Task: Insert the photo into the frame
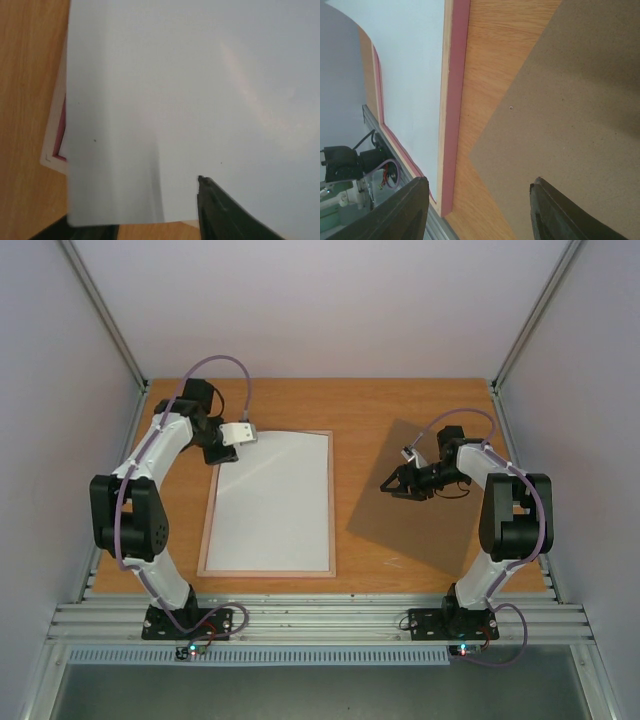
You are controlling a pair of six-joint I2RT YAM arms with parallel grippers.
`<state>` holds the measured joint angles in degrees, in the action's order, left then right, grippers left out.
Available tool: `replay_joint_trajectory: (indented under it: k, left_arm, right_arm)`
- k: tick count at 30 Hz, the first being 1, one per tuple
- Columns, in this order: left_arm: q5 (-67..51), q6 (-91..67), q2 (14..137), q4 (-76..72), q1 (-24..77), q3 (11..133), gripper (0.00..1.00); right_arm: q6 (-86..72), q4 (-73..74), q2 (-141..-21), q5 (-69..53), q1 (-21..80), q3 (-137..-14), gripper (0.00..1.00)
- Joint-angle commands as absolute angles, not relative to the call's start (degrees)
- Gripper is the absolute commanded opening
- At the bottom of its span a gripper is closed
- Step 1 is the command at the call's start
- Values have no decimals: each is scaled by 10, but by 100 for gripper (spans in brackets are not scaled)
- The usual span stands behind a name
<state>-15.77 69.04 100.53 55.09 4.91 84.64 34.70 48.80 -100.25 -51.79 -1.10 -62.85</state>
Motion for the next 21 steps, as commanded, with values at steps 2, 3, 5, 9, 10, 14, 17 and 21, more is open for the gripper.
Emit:
replay_joint_trajectory:
  k: [2, 3, 5, 9, 10, 14, 17, 21]
  left_arm:
    - [-135, 671, 1007, 505, 47, 844, 54]
    - [-130, 668, 1005, 500, 47, 843, 58]
    - [-117, 668, 1002, 490, 47, 839, 64]
    - [-95, 667, 999, 465, 40, 831, 75]
    - [-91, 661, 999, 459, 36, 832, 85]
    - [-85, 638, 1001, 440, 17, 844, 99]
    - [-87, 608, 1000, 424, 8, 848, 99]
    - [-87, 560, 997, 406, 8, 861, 99]
  right_arm:
    - [346, 482, -998, -513, -8, -634, 56]
    - [346, 482, -997, -512, -8, -634, 56]
    - [348, 483, -995, -511, -8, -633, 56]
    - [352, 484, -992, -506, -8, -634, 57]
    - [353, 484, -990, -505, -8, -634, 57]
    - [359, 484, -982, -496, -7, -633, 57]
    - [366, 489, -978, -488, -7, -638, 57]
    - [393, 517, -967, -465, -8, -654, 59]
